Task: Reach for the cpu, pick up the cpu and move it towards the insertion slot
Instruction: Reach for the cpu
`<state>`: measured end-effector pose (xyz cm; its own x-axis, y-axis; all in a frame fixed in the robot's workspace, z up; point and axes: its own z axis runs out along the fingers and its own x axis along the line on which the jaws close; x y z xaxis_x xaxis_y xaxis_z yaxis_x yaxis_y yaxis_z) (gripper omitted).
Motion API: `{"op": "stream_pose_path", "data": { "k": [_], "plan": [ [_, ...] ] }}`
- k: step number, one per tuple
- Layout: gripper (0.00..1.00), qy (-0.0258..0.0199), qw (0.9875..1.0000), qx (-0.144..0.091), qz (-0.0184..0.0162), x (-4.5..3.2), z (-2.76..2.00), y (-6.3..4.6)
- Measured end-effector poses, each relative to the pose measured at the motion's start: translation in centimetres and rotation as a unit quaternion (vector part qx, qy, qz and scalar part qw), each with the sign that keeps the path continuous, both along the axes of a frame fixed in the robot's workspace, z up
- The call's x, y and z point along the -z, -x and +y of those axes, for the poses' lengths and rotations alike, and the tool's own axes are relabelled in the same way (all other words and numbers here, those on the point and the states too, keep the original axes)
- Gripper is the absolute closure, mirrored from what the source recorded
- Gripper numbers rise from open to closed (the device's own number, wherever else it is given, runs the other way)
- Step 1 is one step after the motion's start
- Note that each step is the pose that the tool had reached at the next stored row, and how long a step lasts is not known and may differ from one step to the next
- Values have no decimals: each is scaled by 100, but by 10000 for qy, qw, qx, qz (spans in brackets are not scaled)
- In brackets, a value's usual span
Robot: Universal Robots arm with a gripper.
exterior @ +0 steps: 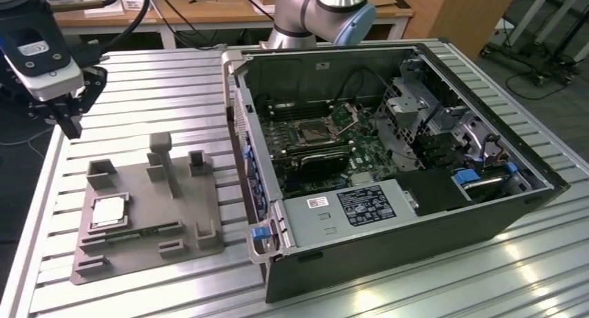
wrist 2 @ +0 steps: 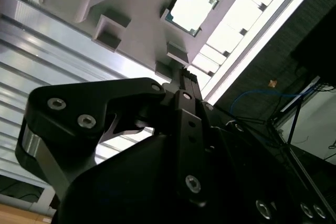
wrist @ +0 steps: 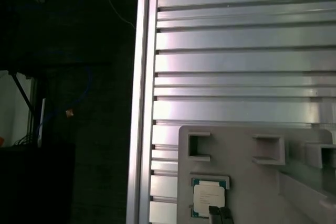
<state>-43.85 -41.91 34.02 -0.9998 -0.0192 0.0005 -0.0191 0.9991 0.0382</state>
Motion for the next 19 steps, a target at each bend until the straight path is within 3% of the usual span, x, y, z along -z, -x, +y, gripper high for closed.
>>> {"op": "stream_pose_path", "data": {
  "k": [19],
  "plan": [
    [89,0,10000,0,0,14,-19,14]
  ]
}}
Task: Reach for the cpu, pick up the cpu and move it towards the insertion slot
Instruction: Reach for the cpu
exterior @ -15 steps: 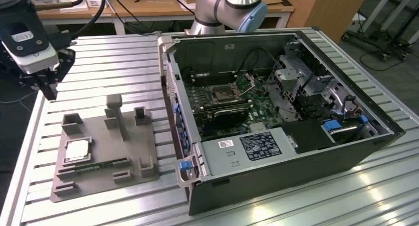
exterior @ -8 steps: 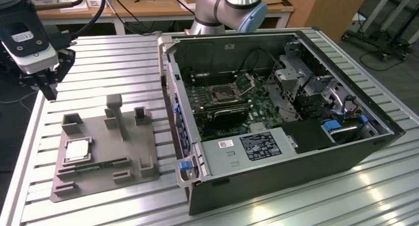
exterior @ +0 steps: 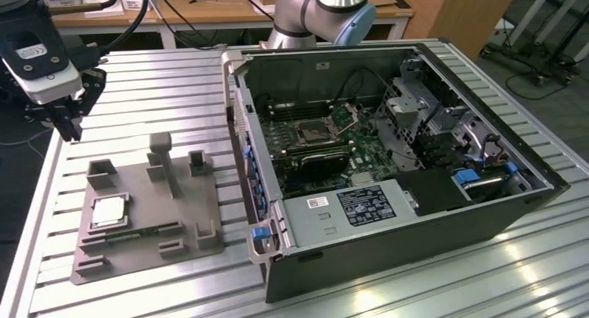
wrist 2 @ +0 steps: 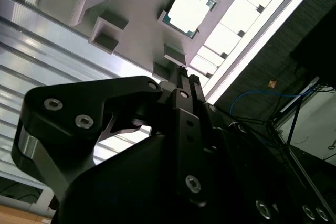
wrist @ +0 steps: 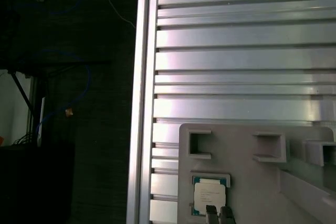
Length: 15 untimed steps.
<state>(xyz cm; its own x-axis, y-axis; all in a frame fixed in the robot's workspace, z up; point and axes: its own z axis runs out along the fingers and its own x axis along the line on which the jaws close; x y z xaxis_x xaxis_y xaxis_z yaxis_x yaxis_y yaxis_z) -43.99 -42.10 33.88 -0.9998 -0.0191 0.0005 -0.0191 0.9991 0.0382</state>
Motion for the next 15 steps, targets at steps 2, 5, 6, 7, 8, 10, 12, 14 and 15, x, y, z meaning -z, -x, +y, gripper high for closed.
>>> {"op": "stream_pose_path", "data": {
  "k": [2,5,6,7,8,10,12,14,15],
  "plan": [
    [82,0,10000,0,0,0,0,0],
    [82,0,10000,0,0,0,0,0],
    [82,0,10000,0,0,0,0,0],
    [82,0,10000,0,0,0,0,1],
    [81,0,10000,0,0,0,0,1],
    [81,0,10000,0,0,0,0,1],
    [75,0,10000,0,0,0,0,1],
    [75,0,10000,0,0,3,-1,2],
    [73,0,10000,0,-1,7,-1,3]
  ]
}}
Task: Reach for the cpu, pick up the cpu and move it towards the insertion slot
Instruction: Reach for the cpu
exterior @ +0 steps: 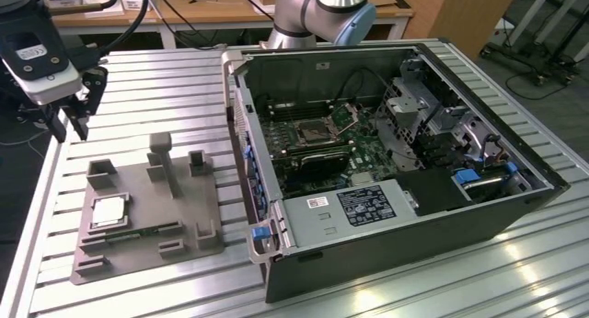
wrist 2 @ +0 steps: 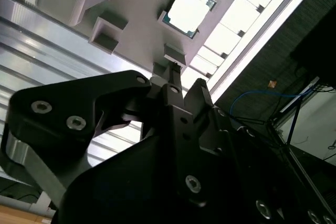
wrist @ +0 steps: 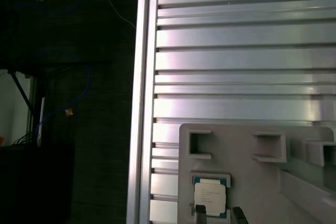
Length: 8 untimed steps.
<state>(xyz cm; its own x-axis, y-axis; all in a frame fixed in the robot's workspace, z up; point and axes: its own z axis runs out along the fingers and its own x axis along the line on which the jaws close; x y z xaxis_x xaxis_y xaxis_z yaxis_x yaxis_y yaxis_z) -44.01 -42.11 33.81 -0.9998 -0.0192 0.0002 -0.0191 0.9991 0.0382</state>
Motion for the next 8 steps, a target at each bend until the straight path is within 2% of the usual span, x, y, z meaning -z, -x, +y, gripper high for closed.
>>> {"op": "stream_pose_path", "data": {
  "k": [1,5,6,8],
  "plan": [
    [67,-1,10000,1,-2,7,0,1],
    [66,0,10000,0,-11,63,-6,14],
    [60,0,10000,1,-13,81,-7,20],
    [59,0,10000,0,-19,118,-12,33]
  ]
}}
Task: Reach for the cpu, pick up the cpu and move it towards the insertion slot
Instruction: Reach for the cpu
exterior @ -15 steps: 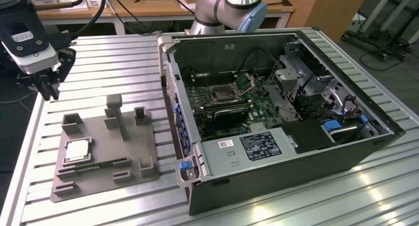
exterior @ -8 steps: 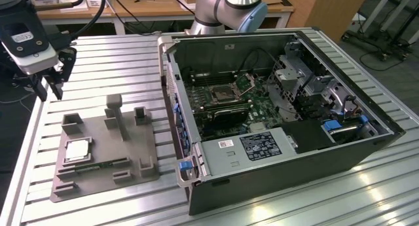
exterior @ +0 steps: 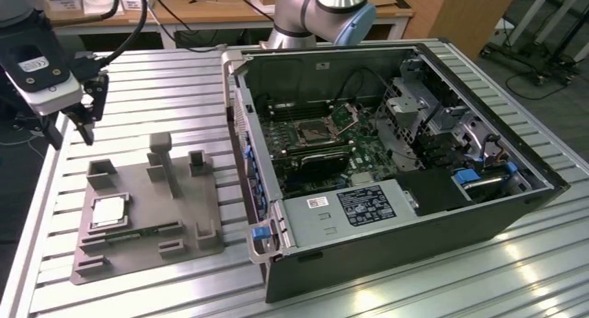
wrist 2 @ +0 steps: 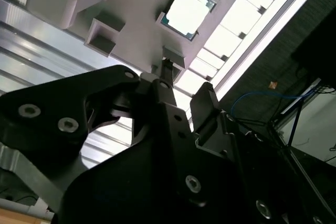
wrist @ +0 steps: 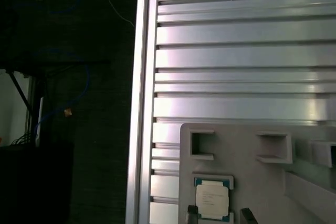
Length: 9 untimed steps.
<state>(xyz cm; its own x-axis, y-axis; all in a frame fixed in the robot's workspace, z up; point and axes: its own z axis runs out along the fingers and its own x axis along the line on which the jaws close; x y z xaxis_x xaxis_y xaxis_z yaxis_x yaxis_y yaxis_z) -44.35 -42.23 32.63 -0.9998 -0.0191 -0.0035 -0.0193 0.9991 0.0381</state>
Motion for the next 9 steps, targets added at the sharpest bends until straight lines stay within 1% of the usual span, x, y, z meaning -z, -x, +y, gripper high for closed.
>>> {"op": "stream_pose_path", "data": {
  "k": [1,2,3,4,7,9],
  "plan": [
    [59,0,10000,1,-1,18,-4,3],
    [53,0,10000,8,-1,35,-11,6],
    [53,0,10000,21,-2,53,-19,8],
    [47,0,10000,36,-2,72,-27,8],
    [47,0,10000,73,-2,127,-50,8],
    [45,0,10000,78,-2,156,-54,10]
  ]
}}
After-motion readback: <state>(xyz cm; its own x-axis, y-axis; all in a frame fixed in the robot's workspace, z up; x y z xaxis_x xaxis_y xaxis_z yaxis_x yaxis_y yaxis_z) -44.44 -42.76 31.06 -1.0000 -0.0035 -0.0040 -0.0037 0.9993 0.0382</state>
